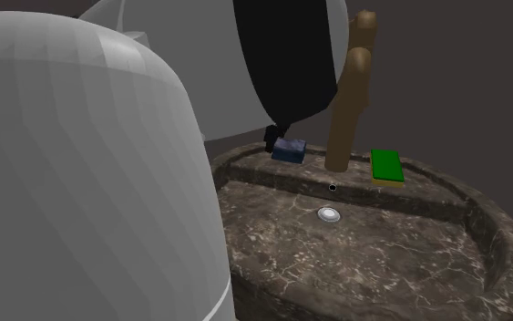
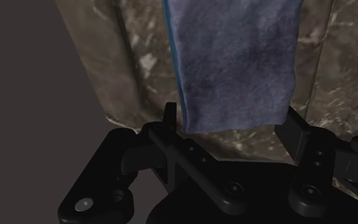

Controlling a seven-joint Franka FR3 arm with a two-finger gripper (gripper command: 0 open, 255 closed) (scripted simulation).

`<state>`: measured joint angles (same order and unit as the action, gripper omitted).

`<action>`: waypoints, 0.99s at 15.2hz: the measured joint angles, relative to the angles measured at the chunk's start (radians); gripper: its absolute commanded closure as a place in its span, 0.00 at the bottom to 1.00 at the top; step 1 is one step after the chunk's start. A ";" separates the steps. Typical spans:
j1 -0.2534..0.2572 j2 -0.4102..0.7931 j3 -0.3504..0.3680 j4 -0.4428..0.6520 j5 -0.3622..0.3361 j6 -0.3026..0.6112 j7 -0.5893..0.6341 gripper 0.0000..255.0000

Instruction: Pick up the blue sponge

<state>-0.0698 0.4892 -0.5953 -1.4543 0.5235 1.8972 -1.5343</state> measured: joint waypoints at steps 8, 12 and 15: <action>-0.008 -0.009 -0.006 0.068 -0.014 -0.071 0.026 1.00; -0.017 -0.011 -0.009 0.118 -0.019 -0.120 0.040 1.00; -0.025 -0.009 -0.010 0.163 -0.021 -0.159 0.053 1.00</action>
<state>-0.0946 0.4803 -0.6050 -1.2918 0.5023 1.7380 -1.4814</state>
